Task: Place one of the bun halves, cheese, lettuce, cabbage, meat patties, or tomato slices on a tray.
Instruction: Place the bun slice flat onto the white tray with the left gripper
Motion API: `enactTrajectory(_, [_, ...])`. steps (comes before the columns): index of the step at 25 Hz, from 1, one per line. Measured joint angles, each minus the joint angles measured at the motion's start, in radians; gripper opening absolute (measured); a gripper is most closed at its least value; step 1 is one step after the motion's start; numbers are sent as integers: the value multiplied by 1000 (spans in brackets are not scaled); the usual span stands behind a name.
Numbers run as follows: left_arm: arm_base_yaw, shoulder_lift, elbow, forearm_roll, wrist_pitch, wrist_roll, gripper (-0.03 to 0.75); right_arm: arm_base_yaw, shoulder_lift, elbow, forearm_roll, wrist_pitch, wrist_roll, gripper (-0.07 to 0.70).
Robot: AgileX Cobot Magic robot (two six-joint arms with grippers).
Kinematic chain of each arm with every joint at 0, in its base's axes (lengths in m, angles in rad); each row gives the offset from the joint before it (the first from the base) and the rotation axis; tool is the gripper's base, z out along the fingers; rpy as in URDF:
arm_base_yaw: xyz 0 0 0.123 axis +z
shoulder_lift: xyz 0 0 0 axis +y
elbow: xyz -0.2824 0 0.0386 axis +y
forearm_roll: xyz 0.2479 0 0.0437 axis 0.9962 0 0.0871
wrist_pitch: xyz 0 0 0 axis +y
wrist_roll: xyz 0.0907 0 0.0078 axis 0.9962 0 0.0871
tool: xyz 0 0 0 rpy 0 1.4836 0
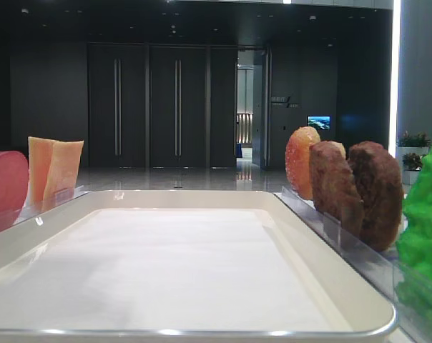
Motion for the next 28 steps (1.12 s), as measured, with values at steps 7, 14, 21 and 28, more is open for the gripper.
enactTrajectory(7, [0, 0, 0, -69, -65, 68, 139, 0, 0, 0, 0, 0, 0, 538])
enactTrajectory(14, [0, 0, 0, -238, -196, 196, 139, 0, 0, 0, 0, 0, 0, 538])
enactTrajectory(21, [29, 25, 67, -420, -320, 380, 139, 0, 0, 0, 0, 0, 0, 538])
enactTrajectory(28, [74, 114, 121, -621, -429, 606, 139, 0, 0, 0, 0, 0, 0, 538])
